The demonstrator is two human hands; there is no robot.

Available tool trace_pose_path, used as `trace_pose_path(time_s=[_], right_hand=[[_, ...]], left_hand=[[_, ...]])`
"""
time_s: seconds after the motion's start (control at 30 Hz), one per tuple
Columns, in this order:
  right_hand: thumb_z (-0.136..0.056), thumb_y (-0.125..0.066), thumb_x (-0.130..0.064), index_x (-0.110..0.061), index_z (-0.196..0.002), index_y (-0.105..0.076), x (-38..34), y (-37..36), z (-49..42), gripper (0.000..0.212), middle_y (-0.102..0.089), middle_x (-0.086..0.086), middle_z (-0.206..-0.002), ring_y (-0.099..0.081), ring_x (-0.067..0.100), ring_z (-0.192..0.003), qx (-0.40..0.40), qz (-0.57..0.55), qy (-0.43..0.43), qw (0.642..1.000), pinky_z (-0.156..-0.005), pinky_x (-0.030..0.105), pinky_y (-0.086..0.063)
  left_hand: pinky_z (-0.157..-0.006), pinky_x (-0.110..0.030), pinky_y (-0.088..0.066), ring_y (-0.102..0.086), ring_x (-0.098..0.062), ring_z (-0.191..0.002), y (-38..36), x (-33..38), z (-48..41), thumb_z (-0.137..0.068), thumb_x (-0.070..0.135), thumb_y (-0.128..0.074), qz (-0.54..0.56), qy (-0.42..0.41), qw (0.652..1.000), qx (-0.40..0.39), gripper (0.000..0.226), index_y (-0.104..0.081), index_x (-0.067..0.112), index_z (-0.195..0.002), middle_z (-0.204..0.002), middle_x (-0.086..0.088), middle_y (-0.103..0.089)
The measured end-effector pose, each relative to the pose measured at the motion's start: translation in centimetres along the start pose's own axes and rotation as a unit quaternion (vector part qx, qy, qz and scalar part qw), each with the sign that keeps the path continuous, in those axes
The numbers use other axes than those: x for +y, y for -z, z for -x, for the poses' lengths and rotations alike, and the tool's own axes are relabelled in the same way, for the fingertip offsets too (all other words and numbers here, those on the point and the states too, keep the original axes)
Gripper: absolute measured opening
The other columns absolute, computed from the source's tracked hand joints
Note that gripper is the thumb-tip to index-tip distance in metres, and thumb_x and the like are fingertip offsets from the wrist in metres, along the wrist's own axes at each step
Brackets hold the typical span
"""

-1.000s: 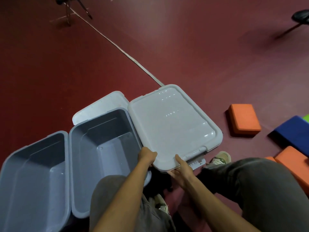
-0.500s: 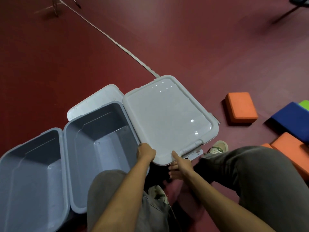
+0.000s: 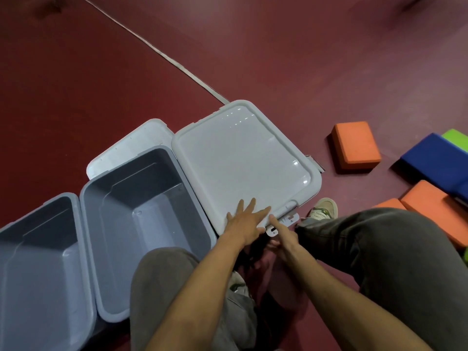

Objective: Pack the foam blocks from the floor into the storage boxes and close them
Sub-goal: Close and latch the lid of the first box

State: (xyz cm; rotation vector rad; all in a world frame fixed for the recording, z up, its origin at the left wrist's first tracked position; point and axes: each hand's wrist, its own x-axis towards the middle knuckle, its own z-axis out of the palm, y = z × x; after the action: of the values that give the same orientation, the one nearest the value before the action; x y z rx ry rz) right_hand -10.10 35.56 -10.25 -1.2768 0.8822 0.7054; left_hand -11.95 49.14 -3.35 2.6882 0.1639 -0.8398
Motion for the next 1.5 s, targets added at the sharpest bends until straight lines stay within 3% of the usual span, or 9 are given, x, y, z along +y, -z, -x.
trace_pose_path(time_s=[0.13, 0.27, 0.37, 0.57, 0.8, 1.0, 1.17, 1.37, 1.5], right_hand=[[-0.068, -0.092, -0.026, -0.002, -0.103, -0.068, -1.3, -0.4, 1.9, 0.049, -0.073, 0.01, -0.087, -0.069, 0.021, -0.066, 0.056, -0.013, 0.025, 0.998, -0.049, 0.025, -0.049], [-0.077, -0.079, -0.028, -0.01, -0.09, -0.061, -1.6, -1.3, 3.7, 0.029, -0.067, 0.0, -0.08, -0.065, 0.022, -0.075, 0.139, 0.098, 0.162, 0.972, -0.062, 0.029, -0.044], [-0.083, -0.069, -0.022, -0.01, -0.087, -0.067, -1.8, -2.0, 3.9, 0.014, -0.067, -0.002, -0.078, -0.061, 0.018, -0.073, 0.15, 0.108, 0.183, 0.966, -0.066, 0.028, -0.04], [-0.074, -0.076, -0.036, -0.021, -0.09, -0.058, -1.0, -0.7, 1.8, 0.028, -0.072, 0.006, -0.087, -0.07, 0.025, -0.079, 0.143, 0.028, 0.147, 0.978, -0.079, 0.044, -0.061], [-0.087, -0.078, -0.027, -0.005, -0.137, -0.046, -0.7, 0.5, 1.6, 0.063, -0.065, 0.02, -0.121, -0.073, 0.035, -0.093, -0.003, -0.101, 0.075, 0.992, -0.081, 0.046, -0.062], [-0.094, -0.069, -0.029, -0.004, -0.111, -0.064, -1.1, 0.5, 2.0, 0.031, -0.076, 0.015, -0.092, -0.075, 0.025, -0.075, -0.052, -0.091, 0.075, 0.992, -0.081, 0.044, -0.061], [-0.097, -0.066, -0.024, -0.004, -0.101, -0.06, -1.3, 0.7, 1.7, 0.021, -0.062, -0.004, -0.052, -0.059, 0.008, -0.041, -0.061, -0.089, 0.058, 0.993, -0.083, 0.048, -0.056], [-0.093, -0.071, -0.027, 0.001, -0.101, -0.059, -1.3, 0.9, 0.5, 0.032, -0.062, 0.002, -0.056, -0.06, 0.011, -0.042, -0.055, -0.06, 0.066, 0.994, -0.091, 0.056, -0.055], [-0.087, -0.077, -0.032, 0.002, -0.086, -0.057, -2.2, 0.7, 0.2, 0.039, -0.058, 0.005, -0.053, -0.056, 0.013, -0.037, -0.047, -0.016, 0.075, 0.996, -0.065, 0.045, -0.059]], left_hand=[[-0.112, -0.075, -0.008, 0.024, -0.039, -0.149, -0.6, 0.8, -0.7, -0.103, 0.022, -0.049, -0.043, 0.003, 0.998, -0.037, 0.08, 0.003, 0.059, -0.151, -0.165, 0.0, 0.022], [-0.108, -0.073, -0.024, 0.015, -0.045, -0.149, 0.5, 2.0, -1.1, -0.1, 0.015, -0.045, -0.055, 0.017, 0.997, -0.046, 0.078, -0.004, 0.056, -0.152, -0.165, -0.004, 0.013], [-0.104, -0.07, -0.033, 0.006, -0.045, -0.147, 0.8, 2.4, -1.3, -0.099, 0.021, -0.045, -0.05, 0.026, 0.998, -0.037, 0.071, -0.012, 0.055, -0.152, -0.162, -0.005, 0.002], [-0.1, -0.071, -0.035, 0.003, -0.047, -0.145, 1.2, 2.8, -1.6, -0.099, 0.023, -0.048, -0.046, 0.028, 0.998, -0.033, 0.064, -0.021, 0.05, -0.15, -0.157, -0.008, -0.005], [-0.104, -0.074, -0.029, 0.009, -0.044, -0.148, 1.8, 3.1, -1.6, -0.098, 0.02, -0.049, 0.015, 0.028, 0.999, -0.039, 0.063, -0.029, 0.05, -0.15, -0.162, -0.005, -0.003], [-0.107, -0.074, -0.022, 0.014, -0.043, -0.148, 1.8, 3.0, -1.5, -0.097, 0.018, -0.049, 0.028, 0.034, 0.998, -0.041, 0.067, -0.027, 0.052, -0.151, -0.163, -0.003, -0.001], [-0.108, -0.075, -0.021, 0.013, -0.042, -0.149, 2.3, 3.4, -1.4, -0.095, 0.017, -0.048, 0.037, 0.038, 0.997, -0.047, 0.068, -0.029, 0.051, -0.151, -0.163, -0.003, -0.002], [-0.109, -0.074, -0.022, 0.013, -0.042, -0.149, 2.4, 3.5, -1.2, -0.094, 0.015, -0.048, 0.044, 0.042, 0.997, -0.046, 0.069, -0.03, 0.05, -0.151, -0.163, -0.003, -0.003], [-0.107, -0.072, -0.027, 0.008, -0.042, -0.149, 2.4, 3.6, -1.2, -0.095, 0.018, -0.049, 0.039, 0.043, 0.997, -0.041, 0.067, -0.032, 0.049, -0.151, -0.161, -0.004, -0.007]])
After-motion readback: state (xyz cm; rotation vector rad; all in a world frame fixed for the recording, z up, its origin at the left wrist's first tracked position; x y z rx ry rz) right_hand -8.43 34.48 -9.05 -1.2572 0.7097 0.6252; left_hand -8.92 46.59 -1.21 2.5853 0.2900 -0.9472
